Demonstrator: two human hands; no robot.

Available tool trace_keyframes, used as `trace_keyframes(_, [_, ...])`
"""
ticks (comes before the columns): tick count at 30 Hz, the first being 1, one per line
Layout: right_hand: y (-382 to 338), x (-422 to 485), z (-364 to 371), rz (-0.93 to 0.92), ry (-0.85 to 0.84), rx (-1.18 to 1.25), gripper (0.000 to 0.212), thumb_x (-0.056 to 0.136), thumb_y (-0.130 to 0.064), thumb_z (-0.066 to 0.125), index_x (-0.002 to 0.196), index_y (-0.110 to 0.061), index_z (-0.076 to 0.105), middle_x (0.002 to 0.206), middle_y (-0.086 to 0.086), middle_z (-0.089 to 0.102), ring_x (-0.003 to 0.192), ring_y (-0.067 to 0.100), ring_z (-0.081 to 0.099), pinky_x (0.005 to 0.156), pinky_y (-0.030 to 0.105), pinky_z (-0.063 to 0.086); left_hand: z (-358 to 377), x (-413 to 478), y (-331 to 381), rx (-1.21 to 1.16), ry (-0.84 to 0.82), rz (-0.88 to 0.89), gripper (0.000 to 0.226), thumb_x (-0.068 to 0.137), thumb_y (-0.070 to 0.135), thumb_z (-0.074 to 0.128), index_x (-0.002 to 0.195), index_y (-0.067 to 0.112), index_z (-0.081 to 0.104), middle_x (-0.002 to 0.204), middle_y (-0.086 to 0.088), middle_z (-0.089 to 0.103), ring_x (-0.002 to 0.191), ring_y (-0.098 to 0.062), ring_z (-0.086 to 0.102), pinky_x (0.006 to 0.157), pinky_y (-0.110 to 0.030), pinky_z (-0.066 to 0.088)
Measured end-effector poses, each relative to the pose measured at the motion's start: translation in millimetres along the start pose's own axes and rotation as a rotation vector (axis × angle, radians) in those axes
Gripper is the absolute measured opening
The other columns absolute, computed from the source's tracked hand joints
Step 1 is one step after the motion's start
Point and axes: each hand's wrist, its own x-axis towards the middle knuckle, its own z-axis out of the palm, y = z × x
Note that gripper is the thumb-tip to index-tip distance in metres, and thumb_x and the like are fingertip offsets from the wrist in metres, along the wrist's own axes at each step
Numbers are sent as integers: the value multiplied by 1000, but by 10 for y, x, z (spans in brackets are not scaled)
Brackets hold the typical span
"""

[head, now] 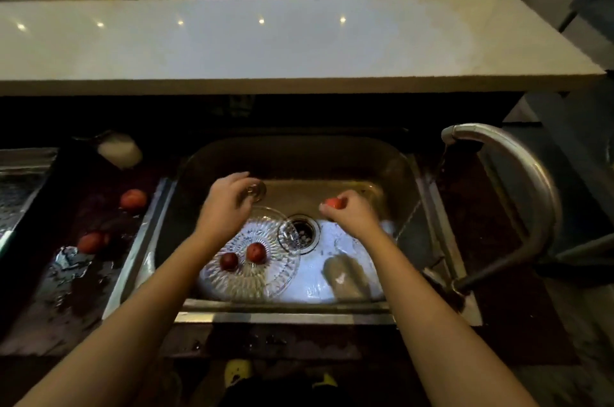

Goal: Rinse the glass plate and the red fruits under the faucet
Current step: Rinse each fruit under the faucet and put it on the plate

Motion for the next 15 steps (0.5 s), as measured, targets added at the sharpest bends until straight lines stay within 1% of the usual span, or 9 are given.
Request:
trace_keyframes(2, [123, 76, 244, 77, -96, -269, 43, 79, -36, 68, 113, -14, 56, 114, 8, 61, 104, 28, 56, 87, 37, 45, -161, -237, -484, 88, 35, -76, 36, 82, 2, 60, 117, 9, 63, 128, -15, 58, 121, -31, 49, 105, -42, 34])
trace_keyframes(4, [225, 123, 502, 128, -133, -457, 38, 83, -30, 61, 118, -19, 54, 124, 9, 58, 114, 32, 52, 97, 43, 40, -297, -477, -878, 157, 55, -124, 38, 78, -4, 61, 115, 5, 63, 125, -20, 60, 118, -37, 52, 103, -46, 37])
trace_keyframes(6, [276, 155, 760, 101, -156, -584, 37, 88, -23, 52, 124, -21, 50, 130, 8, 54, 120, 33, 47, 100, 46, 35, -367, -692, -1174, 223, 30, -159, 40, 78, -6, 60, 118, 1, 61, 127, -24, 57, 120, -41, 50, 103, -49, 37])
trace_keyframes(7, [279, 174, 872, 63, -173, -625, 36, 88, -20, 51, 124, -21, 50, 130, 8, 53, 121, 33, 46, 100, 46, 34, -371, -787, -1291, 253, 5, -161, 42, 79, -5, 60, 120, 0, 59, 130, -26, 54, 123, -43, 47, 104, -51, 36])
trace_keyframes(9, [263, 217, 1072, -42, -229, -640, 38, 84, -16, 58, 121, -21, 51, 130, 8, 52, 119, 34, 46, 98, 45, 37, -327, -951, -1480, 306, -52, -158, 46, 83, 1, 59, 128, 1, 52, 138, -26, 44, 131, -44, 37, 109, -53, 30])
trace_keyframes(11, [224, 260, 1236, -157, -287, -610, 43, 81, -15, 64, 121, -19, 51, 129, 9, 51, 117, 34, 47, 96, 41, 41, -246, -1068, -1597, 305, -106, -202, 53, 90, 13, 55, 139, 7, 37, 150, -18, 27, 142, -34, 18, 116, -47, 15])
trace_keyframes(13, [165, 307, 1388, -236, -306, -554, 39, 83, -14, 60, 122, -16, 52, 130, 10, 51, 116, 33, 48, 95, 38, 43, -166, -1133, -1676, 289, -118, -224, 57, 94, 23, 49, 144, 11, 26, 155, -10, 13, 143, -22, 1, 117, -40, 5])
trace_keyframes(15, [100, 363, 1526, -263, -289, -483, 34, 86, -13, 55, 121, -13, 54, 129, 13, 52, 115, 33, 48, 96, 38, 41, -124, -1151, -1713, 294, -105, -224, 56, 95, 32, 41, 144, 9, 24, 155, -9, 11, 142, -19, -1, 117, -38, 5])
